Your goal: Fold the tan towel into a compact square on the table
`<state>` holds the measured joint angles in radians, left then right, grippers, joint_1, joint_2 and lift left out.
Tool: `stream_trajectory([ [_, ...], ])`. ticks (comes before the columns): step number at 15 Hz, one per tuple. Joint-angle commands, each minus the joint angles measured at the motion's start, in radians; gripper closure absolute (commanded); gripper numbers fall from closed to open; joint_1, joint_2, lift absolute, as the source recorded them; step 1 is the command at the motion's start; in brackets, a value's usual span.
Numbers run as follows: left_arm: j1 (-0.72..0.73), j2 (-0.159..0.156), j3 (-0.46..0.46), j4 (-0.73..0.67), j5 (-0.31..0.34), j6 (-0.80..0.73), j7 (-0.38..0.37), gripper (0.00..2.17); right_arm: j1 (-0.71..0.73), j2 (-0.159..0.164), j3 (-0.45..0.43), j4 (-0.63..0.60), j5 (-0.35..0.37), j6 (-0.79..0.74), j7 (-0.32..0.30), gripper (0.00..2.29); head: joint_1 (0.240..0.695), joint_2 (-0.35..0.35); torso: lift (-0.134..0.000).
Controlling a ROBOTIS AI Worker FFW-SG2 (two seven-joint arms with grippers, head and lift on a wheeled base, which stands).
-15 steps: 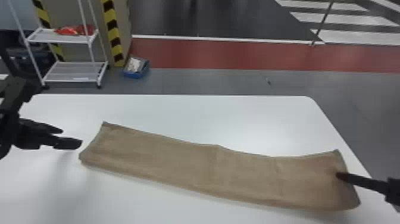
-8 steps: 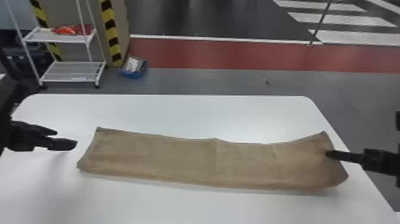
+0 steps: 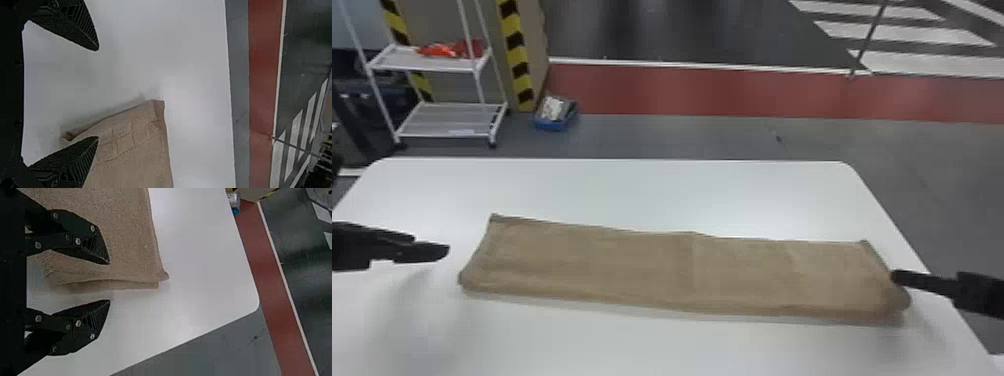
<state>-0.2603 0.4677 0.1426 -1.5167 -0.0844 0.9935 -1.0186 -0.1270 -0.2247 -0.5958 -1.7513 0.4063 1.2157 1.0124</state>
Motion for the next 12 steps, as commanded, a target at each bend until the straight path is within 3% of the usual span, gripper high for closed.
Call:
stream_trajectory([
  [1,0.026,-0.021,0.051,-0.057,0.026,0.098,0.000,0.08,0.089,-0.010,-0.096,-0.085,-0.089,0.002,0.000,0.06,0.695,-0.123,-0.125],
  [7,-0.001,-0.119,0.084,-0.088,0.026,0.411,0.052,0.21,0.320,-0.010,-0.266,-0.258,-0.245,-0.014,0.018,0.07,0.695,-0.234,-0.125],
  [9,-0.004,-0.152,0.091,-0.102,0.025,0.426,0.068,0.21,0.365,-0.007,-0.297,-0.277,-0.279,-0.017,0.025,0.07,0.695,-0.265,-0.125],
  [12,-0.004,-0.176,0.094,-0.109,0.031,0.411,0.091,0.21,0.409,-0.005,-0.315,-0.275,-0.303,-0.050,0.026,0.08,0.695,-0.312,-0.125],
])
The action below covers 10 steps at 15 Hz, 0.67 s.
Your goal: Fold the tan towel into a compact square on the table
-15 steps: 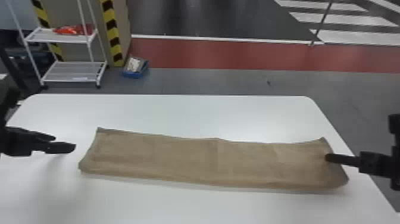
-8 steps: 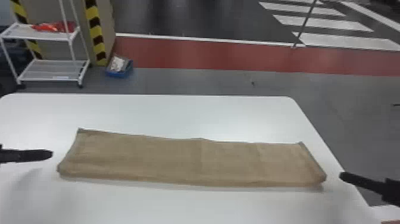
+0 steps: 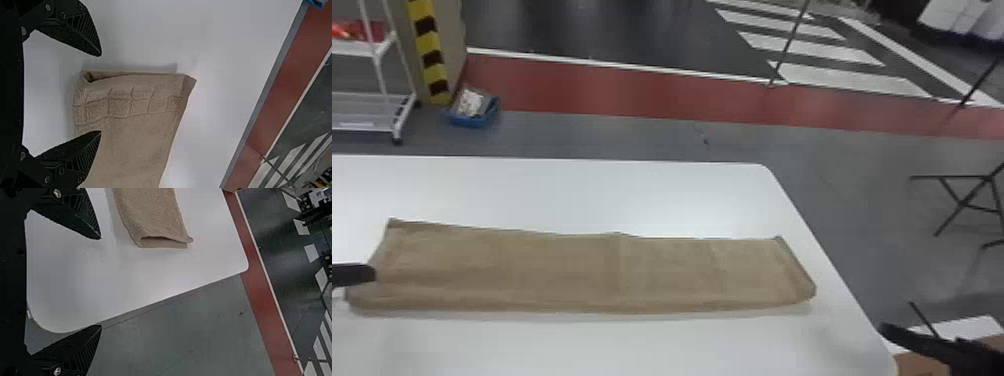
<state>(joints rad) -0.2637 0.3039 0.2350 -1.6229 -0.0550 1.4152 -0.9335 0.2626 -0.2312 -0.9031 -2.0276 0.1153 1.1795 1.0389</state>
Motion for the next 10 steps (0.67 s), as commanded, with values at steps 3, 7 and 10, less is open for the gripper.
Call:
stream_trajectory([
  [3,0.003,-0.023,-0.025,0.006,-0.008,-0.146,0.062,0.20,0.033,0.004,-0.011,0.007,-0.019,-0.030,0.013,0.08,0.695,-0.323,-0.125],
  [7,0.003,-0.025,-0.051,0.029,-0.029,-0.186,0.073,0.21,0.033,0.003,-0.011,0.026,-0.031,-0.051,0.015,0.08,0.695,-0.314,-0.125],
  [10,0.001,-0.026,-0.066,0.040,-0.040,-0.186,0.068,0.31,0.030,0.001,-0.008,0.043,-0.031,-0.067,0.015,0.08,0.695,-0.319,-0.125],
])
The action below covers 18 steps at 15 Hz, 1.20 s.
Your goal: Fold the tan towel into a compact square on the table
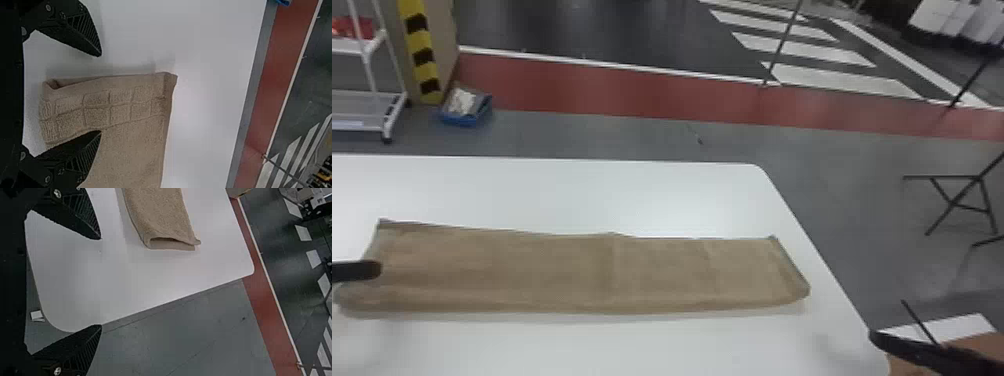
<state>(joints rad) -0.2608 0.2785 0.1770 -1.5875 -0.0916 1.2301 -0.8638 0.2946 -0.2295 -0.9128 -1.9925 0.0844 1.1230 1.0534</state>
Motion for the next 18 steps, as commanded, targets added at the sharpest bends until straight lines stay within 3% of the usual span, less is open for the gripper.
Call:
stream_trajectory([
  [1,-0.002,-0.001,-0.013,0.004,-0.016,0.000,-0.007,0.48,-0.002,-0.001,0.005,0.012,0.000,-0.013,0.000,0.08,0.695,-0.320,-0.125],
  [4,-0.002,-0.001,-0.022,0.003,-0.022,0.000,-0.029,0.85,-0.003,-0.004,0.005,0.027,0.000,-0.019,-0.001,0.08,0.695,-0.326,-0.125],
  [7,-0.002,-0.001,-0.031,0.001,-0.034,-0.007,-0.040,1.93,-0.006,-0.005,0.002,0.043,0.000,-0.025,-0.001,0.08,0.695,-0.336,-0.125],
  [9,-0.002,-0.001,-0.030,-0.002,-0.043,-0.010,-0.060,1.98,-0.009,-0.008,0.002,0.055,0.000,-0.035,-0.004,0.08,0.695,-0.340,-0.125],
  [10,-0.003,0.001,-0.024,-0.002,-0.043,-0.010,-0.064,2.12,-0.011,-0.010,0.002,0.061,0.000,-0.038,-0.004,0.08,0.695,-0.342,-0.125],
  [13,-0.006,0.022,-0.002,-0.003,-0.043,-0.053,-0.090,2.14,-0.020,-0.013,0.006,0.081,0.000,-0.050,-0.006,0.08,0.695,-0.341,-0.125],
  [15,-0.008,0.053,0.035,-0.002,-0.036,-0.059,-0.107,2.14,-0.025,-0.019,0.006,0.090,0.000,-0.053,-0.006,0.08,0.695,-0.332,-0.125],
  [18,-0.015,0.123,0.088,0.011,-0.028,-0.077,-0.107,2.15,-0.026,-0.030,0.006,0.103,-0.003,-0.071,-0.007,0.08,0.695,-0.280,-0.125],
])
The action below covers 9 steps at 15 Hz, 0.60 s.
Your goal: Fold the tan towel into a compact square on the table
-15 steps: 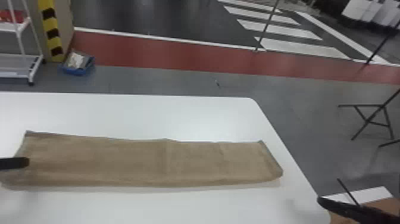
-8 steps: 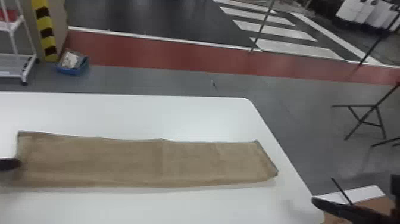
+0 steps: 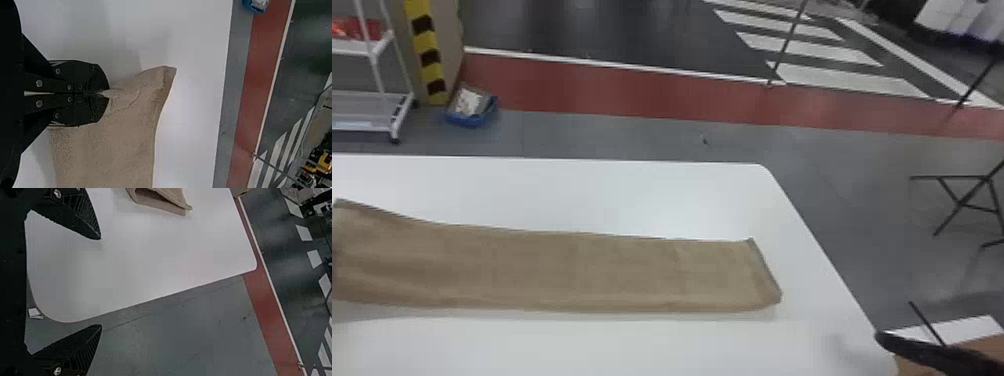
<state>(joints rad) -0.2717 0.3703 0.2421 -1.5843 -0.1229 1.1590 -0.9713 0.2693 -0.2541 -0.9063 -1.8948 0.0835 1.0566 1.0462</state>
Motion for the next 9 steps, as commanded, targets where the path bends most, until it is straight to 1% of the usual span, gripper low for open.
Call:
stream_trajectory([
  [1,-0.008,0.053,0.042,0.018,0.005,-0.015,0.000,2.14,-0.004,-0.007,0.000,0.005,-0.005,-0.005,0.000,0.08,0.695,-0.263,-0.125],
  [2,-0.011,0.071,0.051,0.023,0.006,-0.018,0.000,2.15,-0.009,-0.008,0.001,0.005,-0.007,-0.005,0.002,0.08,0.695,-0.243,-0.125],
  [3,-0.012,0.081,0.054,0.023,0.008,-0.018,-0.001,2.15,-0.012,-0.007,0.004,0.003,-0.005,-0.005,0.002,0.08,0.695,-0.226,-0.125],
  [4,-0.018,0.085,0.057,0.021,0.006,-0.018,-0.001,2.14,-0.013,-0.007,0.006,0.003,-0.005,-0.005,0.002,0.08,0.695,-0.193,-0.125],
  [6,-0.061,0.094,0.046,0.021,-0.020,-0.006,-0.003,2.15,-0.013,-0.005,0.007,0.003,-0.007,-0.005,0.003,0.08,0.695,-0.173,-0.125],
  [8,-0.060,0.079,0.046,-0.028,-0.015,0.068,-0.023,2.15,-0.013,-0.002,0.007,0.003,-0.008,-0.005,0.002,0.08,0.695,-0.159,-0.125],
  [9,-0.044,0.047,0.045,-0.100,-0.014,0.129,-0.038,2.15,-0.013,-0.002,0.006,0.005,-0.008,-0.005,0.002,0.08,0.695,-0.157,-0.125],
])
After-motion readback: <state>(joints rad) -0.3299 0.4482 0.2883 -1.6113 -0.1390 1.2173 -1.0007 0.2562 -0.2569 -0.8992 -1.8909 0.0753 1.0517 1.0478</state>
